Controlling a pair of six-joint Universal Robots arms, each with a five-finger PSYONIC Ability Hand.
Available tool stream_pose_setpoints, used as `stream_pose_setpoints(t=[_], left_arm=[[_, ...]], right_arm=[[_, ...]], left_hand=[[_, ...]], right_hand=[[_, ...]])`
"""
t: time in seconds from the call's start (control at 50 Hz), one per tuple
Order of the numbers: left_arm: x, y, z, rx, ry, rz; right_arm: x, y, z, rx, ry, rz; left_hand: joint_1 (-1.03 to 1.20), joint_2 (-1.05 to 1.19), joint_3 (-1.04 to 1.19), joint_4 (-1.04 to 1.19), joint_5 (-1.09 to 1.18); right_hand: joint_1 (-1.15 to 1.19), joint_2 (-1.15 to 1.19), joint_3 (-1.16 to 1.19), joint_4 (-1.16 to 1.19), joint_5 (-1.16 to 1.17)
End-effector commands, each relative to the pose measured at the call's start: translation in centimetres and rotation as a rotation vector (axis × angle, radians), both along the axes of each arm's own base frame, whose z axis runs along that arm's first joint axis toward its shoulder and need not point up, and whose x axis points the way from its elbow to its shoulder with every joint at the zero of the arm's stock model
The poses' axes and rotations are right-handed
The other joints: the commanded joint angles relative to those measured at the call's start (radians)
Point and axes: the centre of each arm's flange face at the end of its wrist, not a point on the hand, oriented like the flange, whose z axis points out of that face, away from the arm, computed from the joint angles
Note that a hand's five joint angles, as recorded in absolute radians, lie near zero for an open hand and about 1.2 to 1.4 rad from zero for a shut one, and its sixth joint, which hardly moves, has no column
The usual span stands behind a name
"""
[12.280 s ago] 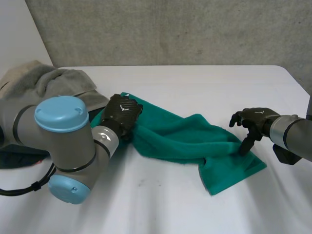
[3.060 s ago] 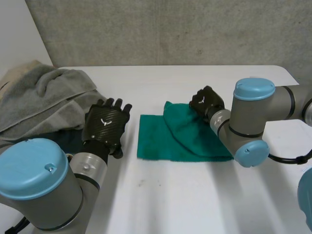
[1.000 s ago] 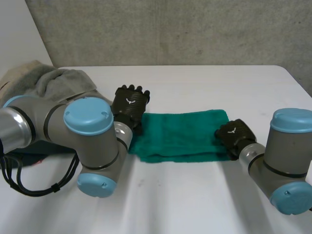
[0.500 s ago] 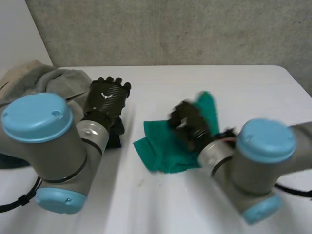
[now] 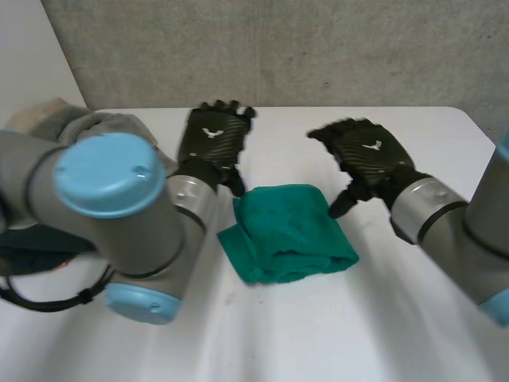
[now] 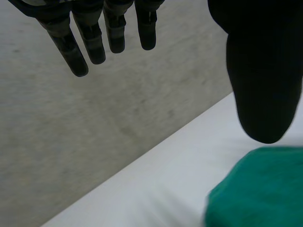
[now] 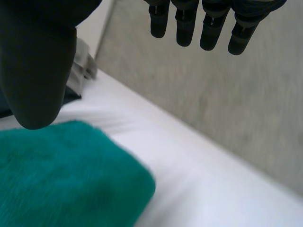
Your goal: Fold the laundry.
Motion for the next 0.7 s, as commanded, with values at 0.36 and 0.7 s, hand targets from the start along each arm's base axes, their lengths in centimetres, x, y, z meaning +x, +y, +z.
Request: stream_pose_setpoints(t=[0.36, 0.7], left_arm=[[-1.7, 1.7, -9.5, 0.268, -0.416, 0.025], [-1.6, 2.0, -6.7, 0.174, -0.420, 0.040]], right_arm=[[0.8, -5.7, -8.8, 0.319, 0.151, 0.104], [1.3, -5.1, -7.6, 0.165, 0.320, 0.068]], left_hand=[[0.040, 0.046, 0.041, 0.047, 0.049], [0.022, 0.028, 0.024, 0.029, 0.032]], right_hand=[[-0.052, -0.035, -0.037, -0.035, -0.043], [-0.042, -0.024, -0.027, -0.024, -0.033]])
